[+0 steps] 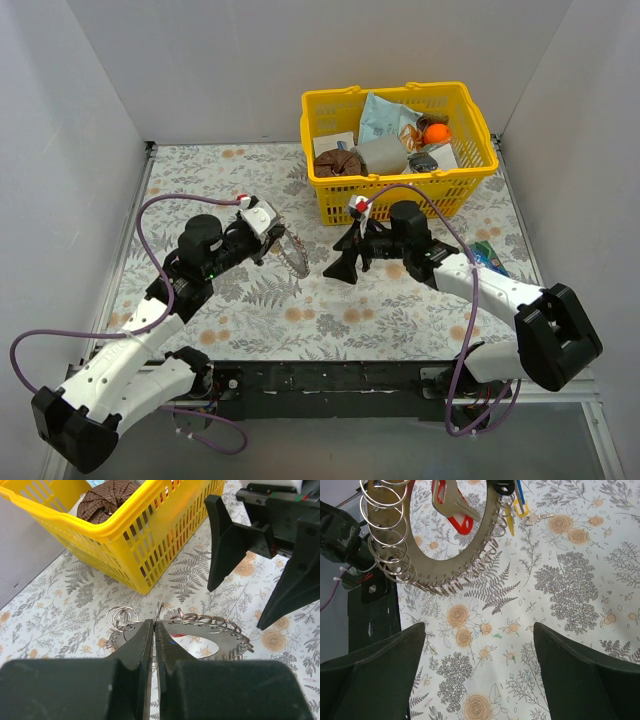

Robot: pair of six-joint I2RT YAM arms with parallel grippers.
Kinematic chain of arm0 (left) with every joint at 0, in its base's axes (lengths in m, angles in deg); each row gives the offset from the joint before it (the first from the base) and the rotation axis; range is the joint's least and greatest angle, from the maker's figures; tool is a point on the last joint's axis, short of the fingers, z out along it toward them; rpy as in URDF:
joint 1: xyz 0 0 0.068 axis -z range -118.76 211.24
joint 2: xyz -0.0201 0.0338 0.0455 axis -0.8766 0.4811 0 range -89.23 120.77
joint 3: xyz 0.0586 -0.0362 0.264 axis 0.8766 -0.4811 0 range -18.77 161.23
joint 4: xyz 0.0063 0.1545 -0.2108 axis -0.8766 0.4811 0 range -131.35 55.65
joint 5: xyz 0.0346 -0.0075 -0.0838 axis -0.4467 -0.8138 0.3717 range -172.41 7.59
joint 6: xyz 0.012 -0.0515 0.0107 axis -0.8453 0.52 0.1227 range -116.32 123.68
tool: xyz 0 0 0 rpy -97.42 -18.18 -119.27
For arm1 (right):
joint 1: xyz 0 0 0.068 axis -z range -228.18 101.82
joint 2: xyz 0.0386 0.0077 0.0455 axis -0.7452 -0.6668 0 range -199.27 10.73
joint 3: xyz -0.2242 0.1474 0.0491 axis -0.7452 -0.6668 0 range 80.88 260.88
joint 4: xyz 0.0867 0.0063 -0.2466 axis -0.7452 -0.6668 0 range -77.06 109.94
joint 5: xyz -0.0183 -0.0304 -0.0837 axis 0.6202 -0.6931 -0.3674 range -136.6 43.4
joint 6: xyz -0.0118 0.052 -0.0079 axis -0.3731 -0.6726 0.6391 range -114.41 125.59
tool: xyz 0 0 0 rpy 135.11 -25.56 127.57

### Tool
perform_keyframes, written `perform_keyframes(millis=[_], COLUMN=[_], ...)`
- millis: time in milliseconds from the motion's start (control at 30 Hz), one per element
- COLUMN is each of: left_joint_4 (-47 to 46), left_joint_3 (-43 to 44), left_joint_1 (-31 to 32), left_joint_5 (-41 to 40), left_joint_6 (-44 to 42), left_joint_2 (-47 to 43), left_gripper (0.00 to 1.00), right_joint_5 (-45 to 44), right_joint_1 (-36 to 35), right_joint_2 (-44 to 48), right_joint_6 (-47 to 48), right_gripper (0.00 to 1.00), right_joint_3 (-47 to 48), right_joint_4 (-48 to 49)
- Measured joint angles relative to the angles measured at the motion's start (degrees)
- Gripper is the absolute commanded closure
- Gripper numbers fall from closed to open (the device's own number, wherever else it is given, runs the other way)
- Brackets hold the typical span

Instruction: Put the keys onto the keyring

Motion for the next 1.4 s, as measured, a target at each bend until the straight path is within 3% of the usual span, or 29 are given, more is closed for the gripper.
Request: perform_keyframes(millis=[233,767,1133,1400], left_joint_4=[-0.28,-2.91,-3.87,-5.25], left_joint_3=[0.00,-0.20,-0.20,0.87], left_joint_1=[-1.75,-9.38,-12.66,-15.10], left_joint_5=[3.87,23.93,21.40,17.79], left_joint_6=[3.80,7.04,9.03,12.07], left_joint_2=[1.55,6.71,11.30,13.18], left_gripper=[1.00,1.00,1.00,1.00], right_joint_5=[-0.37,-0.92,-1.77,-3.32], right_joint_1=[-0.31,-0.31,-0.72,-2.14], right_joint_2=[-2.23,-2.82,-3.48,-10.32], right_joint_6=[0.13,1.55,2.43,2.93], right_gripper=[0.04,0.04,0.05,0.05], right_joint_3=[0.94,0.92,1.05,5.05], right_joint_4=[-1.75,-4.04,-6.08,-8.22])
